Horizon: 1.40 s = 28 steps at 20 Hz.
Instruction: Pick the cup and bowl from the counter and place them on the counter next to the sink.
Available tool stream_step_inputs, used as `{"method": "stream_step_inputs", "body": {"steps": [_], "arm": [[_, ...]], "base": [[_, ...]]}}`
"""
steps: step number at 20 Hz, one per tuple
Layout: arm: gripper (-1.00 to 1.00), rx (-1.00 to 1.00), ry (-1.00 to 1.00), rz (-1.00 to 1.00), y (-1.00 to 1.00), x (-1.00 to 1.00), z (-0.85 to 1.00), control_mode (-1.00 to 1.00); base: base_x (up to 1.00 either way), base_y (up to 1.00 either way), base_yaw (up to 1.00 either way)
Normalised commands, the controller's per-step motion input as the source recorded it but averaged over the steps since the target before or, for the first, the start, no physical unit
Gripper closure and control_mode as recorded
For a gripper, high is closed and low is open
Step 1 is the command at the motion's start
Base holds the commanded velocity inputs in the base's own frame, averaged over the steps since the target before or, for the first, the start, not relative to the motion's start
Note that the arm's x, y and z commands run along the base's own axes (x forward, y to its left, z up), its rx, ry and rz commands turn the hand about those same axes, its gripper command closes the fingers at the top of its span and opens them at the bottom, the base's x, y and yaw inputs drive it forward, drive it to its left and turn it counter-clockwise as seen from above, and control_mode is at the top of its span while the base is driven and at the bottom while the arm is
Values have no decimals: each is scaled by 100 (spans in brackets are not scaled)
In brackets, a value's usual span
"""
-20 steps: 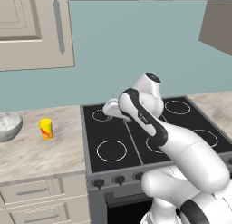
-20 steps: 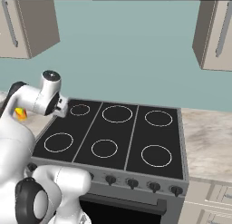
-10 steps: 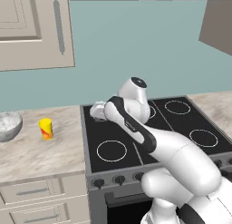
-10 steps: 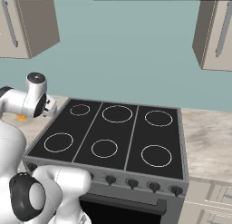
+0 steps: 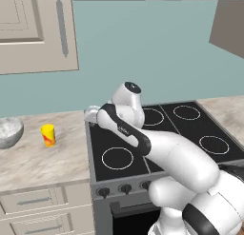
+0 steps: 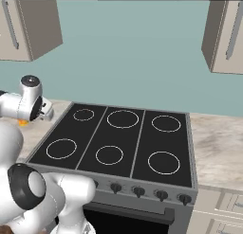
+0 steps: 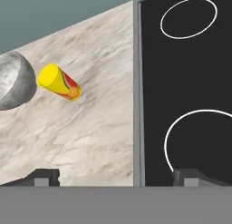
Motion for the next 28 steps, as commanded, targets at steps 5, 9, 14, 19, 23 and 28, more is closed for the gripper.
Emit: {"method": "stream_step_inputs", "body": {"steps": [5,9,14,19,23,28], "arm": [[-100,0,0,-2,23,10,0,-100],[-100,0,0,-1,23,0,0,-100],[-100,0,0,-2,32,4,0,-100],[-100,0,0,-1,35,30,0,-100],[-100,-2,4,0,29,57,0,-100],[-100,-2,5,0,25,56,0,-100]], "base": [[0,0,0],[0,0,0],[0,0,0],[0,0,0],[0,0,0],[0,0,0]]}}
